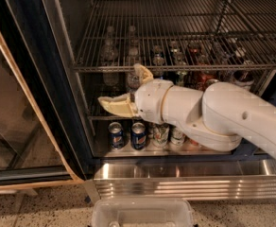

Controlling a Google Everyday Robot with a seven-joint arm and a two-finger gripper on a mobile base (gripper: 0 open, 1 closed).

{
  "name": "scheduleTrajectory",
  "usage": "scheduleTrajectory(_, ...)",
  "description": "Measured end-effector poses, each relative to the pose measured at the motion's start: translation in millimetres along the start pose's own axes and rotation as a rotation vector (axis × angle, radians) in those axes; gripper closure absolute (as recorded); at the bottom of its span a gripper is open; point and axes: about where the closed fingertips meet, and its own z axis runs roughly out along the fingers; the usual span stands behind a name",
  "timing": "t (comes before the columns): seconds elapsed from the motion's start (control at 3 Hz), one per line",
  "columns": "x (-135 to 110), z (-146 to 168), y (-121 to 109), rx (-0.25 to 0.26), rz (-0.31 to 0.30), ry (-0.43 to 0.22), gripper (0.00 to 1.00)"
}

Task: Pick water bottle from middle shelf of fridge

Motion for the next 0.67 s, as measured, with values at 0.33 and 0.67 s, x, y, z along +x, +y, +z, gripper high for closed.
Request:
scheduleTrajectory(0.33,23.3,22.1,-3.0,0.044,0.027,-0.064,0.00)
scheduleTrajectory(0.67,57.1,16.3,-8.4,0.150,-0.010,-0.094,0.00)
